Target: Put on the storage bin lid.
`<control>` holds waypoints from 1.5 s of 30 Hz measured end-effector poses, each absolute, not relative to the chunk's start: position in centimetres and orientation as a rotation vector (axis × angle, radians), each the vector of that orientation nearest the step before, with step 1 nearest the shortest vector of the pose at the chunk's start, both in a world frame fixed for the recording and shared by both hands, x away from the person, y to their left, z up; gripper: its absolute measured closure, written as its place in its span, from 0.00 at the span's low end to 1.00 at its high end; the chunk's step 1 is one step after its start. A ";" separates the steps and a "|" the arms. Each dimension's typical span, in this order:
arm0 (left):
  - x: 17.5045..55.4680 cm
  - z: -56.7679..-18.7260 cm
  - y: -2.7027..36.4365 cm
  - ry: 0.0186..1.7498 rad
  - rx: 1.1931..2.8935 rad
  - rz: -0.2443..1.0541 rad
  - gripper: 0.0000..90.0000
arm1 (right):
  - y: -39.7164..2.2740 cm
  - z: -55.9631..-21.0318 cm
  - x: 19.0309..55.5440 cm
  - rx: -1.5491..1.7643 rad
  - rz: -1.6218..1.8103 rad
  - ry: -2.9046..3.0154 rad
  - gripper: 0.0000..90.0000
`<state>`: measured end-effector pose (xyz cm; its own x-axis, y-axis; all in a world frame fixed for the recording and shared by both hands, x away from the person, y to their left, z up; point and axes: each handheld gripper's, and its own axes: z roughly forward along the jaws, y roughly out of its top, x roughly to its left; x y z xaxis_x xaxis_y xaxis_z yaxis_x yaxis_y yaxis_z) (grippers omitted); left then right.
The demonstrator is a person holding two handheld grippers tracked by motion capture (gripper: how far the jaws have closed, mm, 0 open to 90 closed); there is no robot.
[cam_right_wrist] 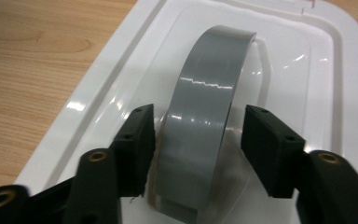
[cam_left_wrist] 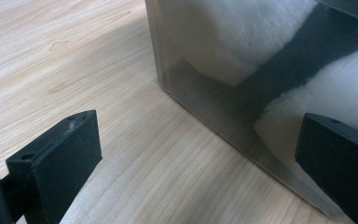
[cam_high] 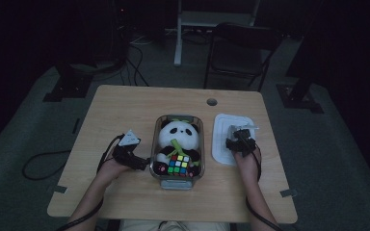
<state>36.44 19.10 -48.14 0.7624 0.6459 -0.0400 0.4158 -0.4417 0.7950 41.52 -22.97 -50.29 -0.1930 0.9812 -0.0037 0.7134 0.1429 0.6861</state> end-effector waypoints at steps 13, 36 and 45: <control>35.9 -48.2 17.3 0.735 2.109 0.321 0.01 | -25.0 -47.2 40.0 1.627 0.878 1.910 0.75; 35.9 -47.7 10.6 0.624 2.165 0.244 0.01 | -21.9 -35.0 33.8 1.303 1.259 1.985 0.75; 35.9 -47.9 11.0 0.677 2.193 0.304 0.01 | -17.6 -36.3 33.4 1.193 1.300 2.201 0.75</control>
<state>35.87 10.97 -47.94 0.8276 0.5613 -0.0064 0.3681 -0.5341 0.7611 33.40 -17.57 -36.28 -0.6005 0.7883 0.1338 0.4979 0.2377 0.8340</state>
